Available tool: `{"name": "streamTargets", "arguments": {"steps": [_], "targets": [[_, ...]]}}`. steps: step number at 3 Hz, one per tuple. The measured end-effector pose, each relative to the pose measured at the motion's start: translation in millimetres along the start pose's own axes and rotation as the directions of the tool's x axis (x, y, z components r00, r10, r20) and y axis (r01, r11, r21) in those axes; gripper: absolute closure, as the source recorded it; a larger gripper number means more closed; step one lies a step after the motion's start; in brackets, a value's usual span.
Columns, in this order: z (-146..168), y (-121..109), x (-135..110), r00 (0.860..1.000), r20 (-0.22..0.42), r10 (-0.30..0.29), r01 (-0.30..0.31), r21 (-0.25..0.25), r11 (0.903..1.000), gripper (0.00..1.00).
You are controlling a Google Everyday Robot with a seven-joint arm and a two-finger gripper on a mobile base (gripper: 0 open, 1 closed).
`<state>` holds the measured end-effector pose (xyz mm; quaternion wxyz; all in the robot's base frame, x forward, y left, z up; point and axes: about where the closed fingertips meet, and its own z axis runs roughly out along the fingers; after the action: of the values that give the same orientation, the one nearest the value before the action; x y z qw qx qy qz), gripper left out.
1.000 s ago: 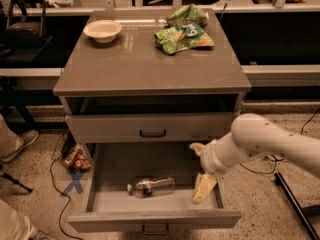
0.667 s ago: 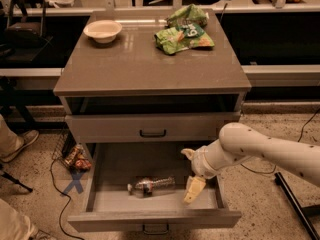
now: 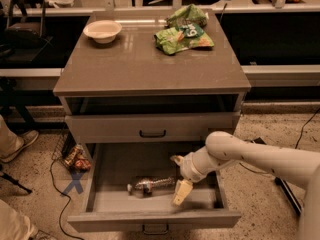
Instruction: Pick water bottle from middle drawer and place on counter
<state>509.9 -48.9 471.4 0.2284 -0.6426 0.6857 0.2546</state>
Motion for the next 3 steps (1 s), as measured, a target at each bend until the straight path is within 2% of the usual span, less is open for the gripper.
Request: {"name": "streamTargets", "arguments": {"steps": [1,2,3], "targets": [[10.9,-17.9,-5.8,0.999,0.012,-0.041,0.041,0.003,0.9991,0.0],[33.3,-38.0,-12.3,0.993,0.017,-0.119,0.119,0.002,0.9929,0.0],[68.7,-58.5,4.9,0.991,-0.005,-0.134,0.134,-0.01,0.991,0.0]]}}
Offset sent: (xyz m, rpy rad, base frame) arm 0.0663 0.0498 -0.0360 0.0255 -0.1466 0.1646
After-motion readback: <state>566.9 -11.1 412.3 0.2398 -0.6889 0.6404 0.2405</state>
